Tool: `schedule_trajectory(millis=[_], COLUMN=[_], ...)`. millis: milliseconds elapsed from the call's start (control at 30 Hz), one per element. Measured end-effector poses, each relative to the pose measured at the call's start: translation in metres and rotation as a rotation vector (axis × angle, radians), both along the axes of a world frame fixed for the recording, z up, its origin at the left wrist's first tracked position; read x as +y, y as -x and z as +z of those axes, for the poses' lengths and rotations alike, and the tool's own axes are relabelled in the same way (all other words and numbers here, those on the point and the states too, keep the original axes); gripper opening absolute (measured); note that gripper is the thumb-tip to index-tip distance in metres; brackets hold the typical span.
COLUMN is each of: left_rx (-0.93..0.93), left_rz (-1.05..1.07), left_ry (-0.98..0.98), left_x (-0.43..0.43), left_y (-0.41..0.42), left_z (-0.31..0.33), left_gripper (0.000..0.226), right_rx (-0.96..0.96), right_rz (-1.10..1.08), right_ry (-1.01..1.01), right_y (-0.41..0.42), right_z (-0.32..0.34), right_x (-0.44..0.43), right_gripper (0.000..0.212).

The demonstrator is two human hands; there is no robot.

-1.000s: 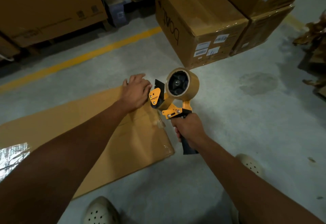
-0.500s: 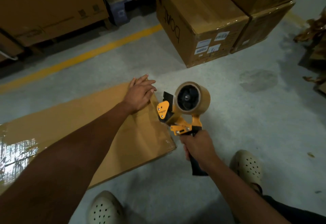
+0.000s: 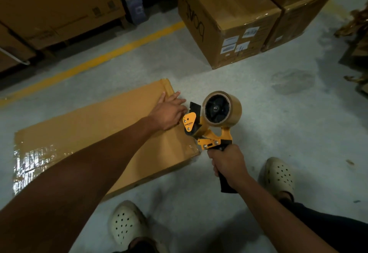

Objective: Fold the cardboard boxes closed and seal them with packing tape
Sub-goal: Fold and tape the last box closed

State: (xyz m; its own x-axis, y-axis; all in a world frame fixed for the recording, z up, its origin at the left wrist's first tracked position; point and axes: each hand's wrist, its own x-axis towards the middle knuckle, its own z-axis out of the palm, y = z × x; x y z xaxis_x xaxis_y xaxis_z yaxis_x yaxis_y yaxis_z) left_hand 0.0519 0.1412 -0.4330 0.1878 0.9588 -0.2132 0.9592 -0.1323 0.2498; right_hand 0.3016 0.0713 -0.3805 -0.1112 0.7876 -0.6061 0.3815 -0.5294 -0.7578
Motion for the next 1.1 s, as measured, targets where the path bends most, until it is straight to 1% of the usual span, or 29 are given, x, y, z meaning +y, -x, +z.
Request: schedule_trajectory(millis=[100,233,500,767,833,867,933,1000,1100], left_rx=[0.031,0.107,0.139,0.323,0.377,0.373,0.285,0.183,0.149], left_rz=[0.019,0.006,0.036,0.051,0.061,0.072,0.106,0.15,0.167], left_ry=[0.068,0.188,0.267,0.32,0.302,0.264,0.182,0.161,0.176], left_x=[-0.001,0.007,0.005,0.003,-0.001,-0.006,-0.023,-0.044,-0.054], left_y=[-0.001,-0.003,-0.01,-0.033,-0.043,-0.051,-0.066,-0.076,-0.075], left_z=[0.0,0.007,0.016,0.034,0.039,0.038,0.033,0.024,0.012], left_gripper=[0.038,0.044,0.044,0.041,0.039,0.037,0.038,0.049,0.063], right_rx=[0.005,-0.025,-0.014,-0.015,-0.023,-0.031,-0.038,-0.05,-0.066], right_rz=[-0.017,0.021,0.046,0.043,0.053,0.06,0.051,0.045,0.045], right_ry=[0.015,0.001,0.143,0.162,0.183,0.187,0.187,0.169,0.158], right_y=[-0.002,-0.014,-0.047,-0.055,-0.057,-0.058,-0.059,-0.059,-0.062], right_z=[0.003,0.008,0.01,0.015,0.014,0.013,0.013,0.014,0.018], right_x=[-0.004,-0.017,-0.053,-0.062,-0.063,-0.063,-0.065,-0.066,-0.066], right_gripper=[0.02,0.016,0.01,0.01,0.011,0.012,0.014,0.015,0.015])
